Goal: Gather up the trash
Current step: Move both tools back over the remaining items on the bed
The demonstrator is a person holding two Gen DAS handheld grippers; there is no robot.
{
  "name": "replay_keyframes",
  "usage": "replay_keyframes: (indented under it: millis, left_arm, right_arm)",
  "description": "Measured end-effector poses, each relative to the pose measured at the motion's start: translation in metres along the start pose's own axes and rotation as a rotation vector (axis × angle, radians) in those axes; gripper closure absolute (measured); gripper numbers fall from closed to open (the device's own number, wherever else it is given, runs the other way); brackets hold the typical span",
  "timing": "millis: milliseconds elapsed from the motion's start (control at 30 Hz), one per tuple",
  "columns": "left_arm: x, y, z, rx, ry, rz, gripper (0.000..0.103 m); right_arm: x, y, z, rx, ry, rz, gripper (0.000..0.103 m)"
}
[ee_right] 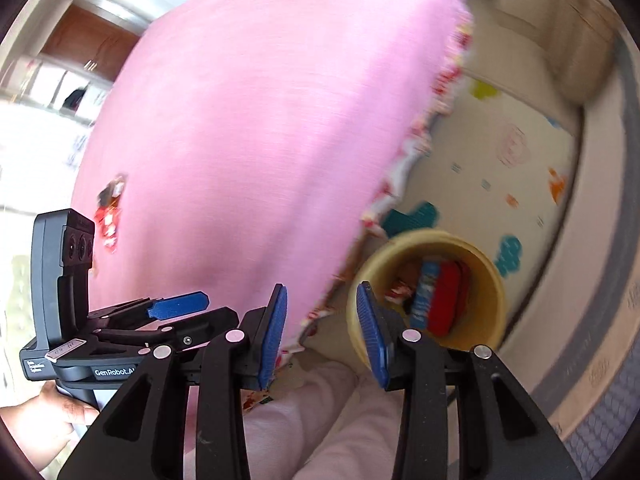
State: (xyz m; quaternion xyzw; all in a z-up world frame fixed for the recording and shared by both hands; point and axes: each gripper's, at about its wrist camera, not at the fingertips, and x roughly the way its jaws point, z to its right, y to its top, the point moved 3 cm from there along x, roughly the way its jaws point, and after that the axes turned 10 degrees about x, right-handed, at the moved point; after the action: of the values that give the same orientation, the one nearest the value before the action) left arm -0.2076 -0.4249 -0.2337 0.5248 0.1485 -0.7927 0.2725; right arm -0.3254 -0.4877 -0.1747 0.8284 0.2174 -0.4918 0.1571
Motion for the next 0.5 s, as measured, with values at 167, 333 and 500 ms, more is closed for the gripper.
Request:
replay_keyframes:
  millis: [167,333,500]
  left_arm:
    - [-0.066,-0.012,-0.063,-0.116,0.046,0.107,0.026]
    - [-0.126,-0.041,-0.139,-0.278,0.092,0.211,0.026]
    - [-0.175,-0.078,-0.218,-0.442,0.134,0.288,0.026]
  right_arm:
    - [0.018,0.01,-0.1,-0.142,0.051,-0.039,0.066]
    - [0.043,0.0,-0.195,-0.305,0.083,-0.081,0.066]
    - [0.077,-0.009,-0.274,-0.391,0.124,-0.123,0.066]
